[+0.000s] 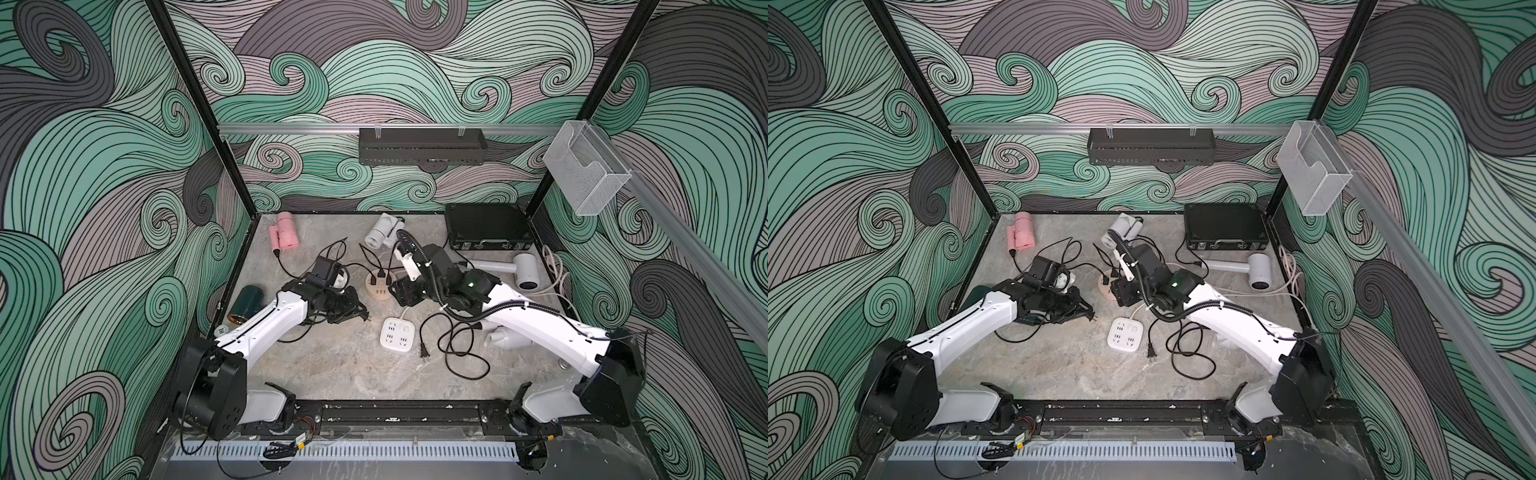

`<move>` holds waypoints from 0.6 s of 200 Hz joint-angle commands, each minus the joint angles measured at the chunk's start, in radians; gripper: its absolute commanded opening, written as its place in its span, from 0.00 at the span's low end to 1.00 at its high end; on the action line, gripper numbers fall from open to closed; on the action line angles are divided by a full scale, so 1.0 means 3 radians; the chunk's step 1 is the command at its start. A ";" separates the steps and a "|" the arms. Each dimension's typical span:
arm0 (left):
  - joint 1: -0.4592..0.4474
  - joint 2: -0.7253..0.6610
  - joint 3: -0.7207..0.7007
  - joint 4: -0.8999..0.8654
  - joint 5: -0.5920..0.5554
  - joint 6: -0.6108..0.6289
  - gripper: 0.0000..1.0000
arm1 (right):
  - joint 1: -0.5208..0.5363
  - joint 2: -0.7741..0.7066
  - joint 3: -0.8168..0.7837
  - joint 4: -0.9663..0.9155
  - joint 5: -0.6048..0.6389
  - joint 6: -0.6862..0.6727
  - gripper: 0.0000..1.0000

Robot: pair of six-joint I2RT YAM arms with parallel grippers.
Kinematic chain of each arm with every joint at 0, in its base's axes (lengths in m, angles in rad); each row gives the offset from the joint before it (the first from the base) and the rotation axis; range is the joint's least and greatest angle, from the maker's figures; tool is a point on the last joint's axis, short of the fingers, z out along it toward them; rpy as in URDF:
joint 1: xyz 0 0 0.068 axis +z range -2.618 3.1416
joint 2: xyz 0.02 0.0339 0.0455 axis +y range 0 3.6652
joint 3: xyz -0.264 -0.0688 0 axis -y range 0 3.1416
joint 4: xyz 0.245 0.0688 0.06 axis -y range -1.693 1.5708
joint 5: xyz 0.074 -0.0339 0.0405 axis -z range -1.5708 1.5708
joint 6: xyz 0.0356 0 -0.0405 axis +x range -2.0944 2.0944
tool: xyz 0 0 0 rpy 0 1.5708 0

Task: Charge the blow dryers
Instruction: Pick up the plug from the center of the board, then adjust the socket at the center of the board.

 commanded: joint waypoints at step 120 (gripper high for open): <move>-0.1236 0.0660 0.0715 -0.0336 -0.1582 0.0478 0.00 | -0.0295 -0.0151 -0.0652 -0.0222 0.0143 0.0321 0.71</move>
